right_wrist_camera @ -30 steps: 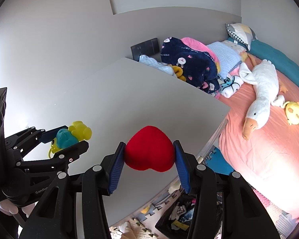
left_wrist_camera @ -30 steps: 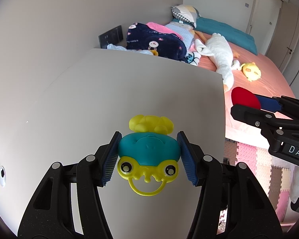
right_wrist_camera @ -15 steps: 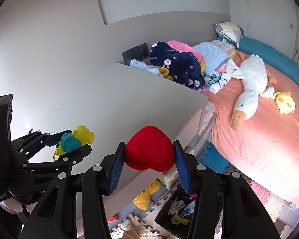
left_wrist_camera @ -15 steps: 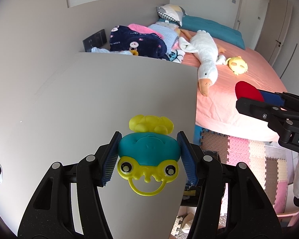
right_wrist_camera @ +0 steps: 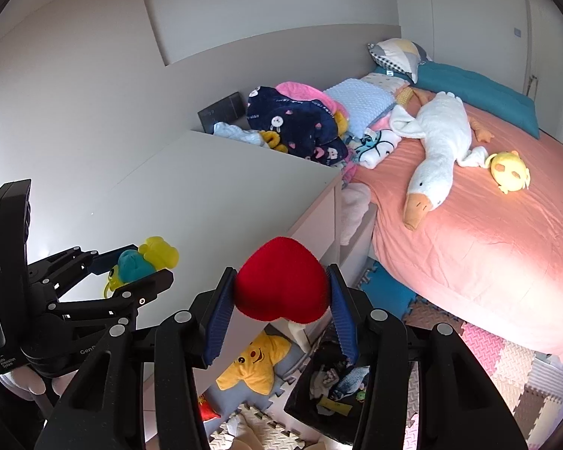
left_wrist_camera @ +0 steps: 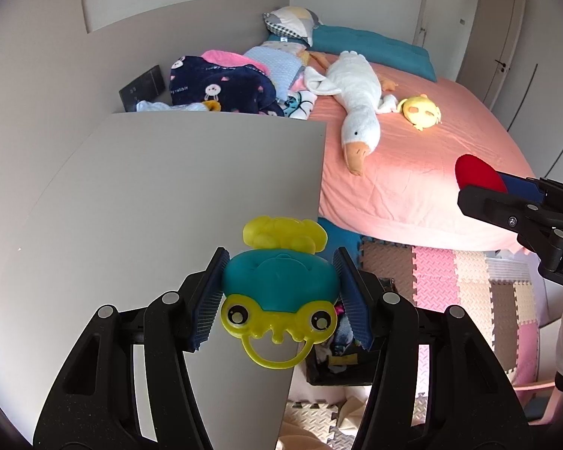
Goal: Collect trash
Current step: 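Lift the frog toy and red heart and carry them over the black bin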
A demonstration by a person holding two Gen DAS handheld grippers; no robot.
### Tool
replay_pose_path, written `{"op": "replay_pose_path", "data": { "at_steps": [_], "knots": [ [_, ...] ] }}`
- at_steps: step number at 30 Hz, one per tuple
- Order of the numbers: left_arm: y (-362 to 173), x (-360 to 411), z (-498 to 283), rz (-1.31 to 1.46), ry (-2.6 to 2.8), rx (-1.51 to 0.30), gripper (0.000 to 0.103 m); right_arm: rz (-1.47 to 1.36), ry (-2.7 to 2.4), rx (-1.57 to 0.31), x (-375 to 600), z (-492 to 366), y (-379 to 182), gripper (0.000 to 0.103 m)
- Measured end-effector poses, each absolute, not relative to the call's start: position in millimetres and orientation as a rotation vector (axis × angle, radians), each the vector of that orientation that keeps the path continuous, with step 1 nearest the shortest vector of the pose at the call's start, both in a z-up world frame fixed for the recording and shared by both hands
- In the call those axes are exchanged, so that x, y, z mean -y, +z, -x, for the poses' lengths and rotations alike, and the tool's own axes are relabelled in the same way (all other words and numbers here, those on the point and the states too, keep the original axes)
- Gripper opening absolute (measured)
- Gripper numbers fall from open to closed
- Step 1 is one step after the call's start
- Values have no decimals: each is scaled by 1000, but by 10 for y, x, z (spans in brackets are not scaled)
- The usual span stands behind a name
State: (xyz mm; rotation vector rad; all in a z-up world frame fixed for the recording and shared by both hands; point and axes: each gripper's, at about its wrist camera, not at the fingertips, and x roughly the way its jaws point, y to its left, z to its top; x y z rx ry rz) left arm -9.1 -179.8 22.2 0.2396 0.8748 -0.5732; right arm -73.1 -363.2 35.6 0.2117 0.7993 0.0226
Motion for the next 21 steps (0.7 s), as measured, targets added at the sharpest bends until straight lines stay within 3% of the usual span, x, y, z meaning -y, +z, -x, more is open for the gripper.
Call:
{"op": "replay_pose_path", "data": {
  "at_steps": [21],
  "knots": [
    [255,2359,231,-305,-737,-851,56,-282,-138,-785,4073,1139,308,50]
  ]
}}
